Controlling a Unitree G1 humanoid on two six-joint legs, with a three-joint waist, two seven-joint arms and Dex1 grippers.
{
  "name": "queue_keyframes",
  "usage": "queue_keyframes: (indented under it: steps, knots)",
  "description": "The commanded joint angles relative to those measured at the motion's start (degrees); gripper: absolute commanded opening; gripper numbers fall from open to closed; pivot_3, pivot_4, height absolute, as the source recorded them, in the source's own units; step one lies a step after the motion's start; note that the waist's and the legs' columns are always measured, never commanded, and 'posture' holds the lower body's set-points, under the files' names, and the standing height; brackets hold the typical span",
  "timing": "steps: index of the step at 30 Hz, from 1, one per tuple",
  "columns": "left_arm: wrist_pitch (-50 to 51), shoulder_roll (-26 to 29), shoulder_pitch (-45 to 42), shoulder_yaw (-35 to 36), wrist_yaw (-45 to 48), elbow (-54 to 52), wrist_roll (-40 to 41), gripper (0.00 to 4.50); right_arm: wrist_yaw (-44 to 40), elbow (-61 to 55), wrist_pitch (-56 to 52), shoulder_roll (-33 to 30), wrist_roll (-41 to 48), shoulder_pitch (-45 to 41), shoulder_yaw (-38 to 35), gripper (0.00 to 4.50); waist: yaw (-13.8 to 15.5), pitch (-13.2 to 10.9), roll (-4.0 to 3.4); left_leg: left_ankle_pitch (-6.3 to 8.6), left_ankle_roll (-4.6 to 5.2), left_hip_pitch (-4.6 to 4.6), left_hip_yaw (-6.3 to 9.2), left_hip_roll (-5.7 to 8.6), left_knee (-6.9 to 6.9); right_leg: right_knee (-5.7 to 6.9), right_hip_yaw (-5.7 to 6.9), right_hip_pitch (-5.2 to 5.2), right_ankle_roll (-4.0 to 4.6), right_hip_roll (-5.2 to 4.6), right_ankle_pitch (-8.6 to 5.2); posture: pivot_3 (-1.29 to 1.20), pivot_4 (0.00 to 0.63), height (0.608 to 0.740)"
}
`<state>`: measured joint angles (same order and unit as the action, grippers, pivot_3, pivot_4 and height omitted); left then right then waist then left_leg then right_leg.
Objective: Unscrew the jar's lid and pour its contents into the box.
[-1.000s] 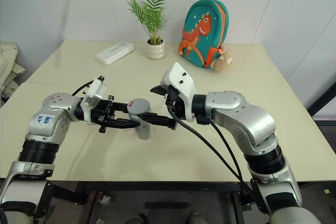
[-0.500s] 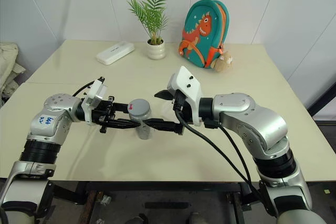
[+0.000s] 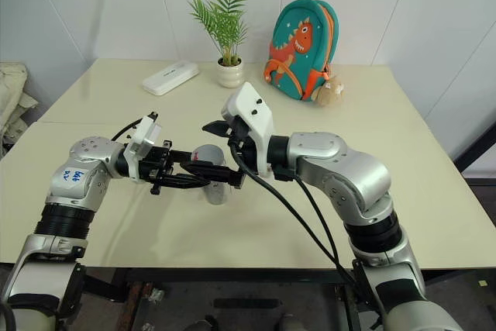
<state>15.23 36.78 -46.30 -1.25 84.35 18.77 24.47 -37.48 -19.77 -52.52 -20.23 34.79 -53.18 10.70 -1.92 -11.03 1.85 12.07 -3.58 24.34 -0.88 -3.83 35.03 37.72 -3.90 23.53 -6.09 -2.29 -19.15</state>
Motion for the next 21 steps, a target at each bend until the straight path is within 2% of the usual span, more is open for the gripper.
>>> queue_keyframes:
  steps: [1,21]
  knots:
    - [-0.98,0.08,-1.36,0.27,0.38,-0.50,-0.16,1.87,0.74,0.58,2.22,1.50,-2.02,-1.41,0.92,4.49,-0.02,0.00,0.00,0.00,0.00,0.00,0.00,0.00,0.00,0.00,0.00,0.00,0.00,0.01,0.00,0.00,0.150,0.740]
    - [-0.87,-0.13,-1.37,0.34,0.05,-1.18,-0.10,1.87,-1.65,3.89,4.48,1.05,-6.69,-0.66,2.06,4.49,-0.02,0.00,0.00,0.00,0.00,0.00,0.00,0.00,0.00,0.01,0.00,0.00,0.00,0.00,0.00,0.00,0.150,0.740]
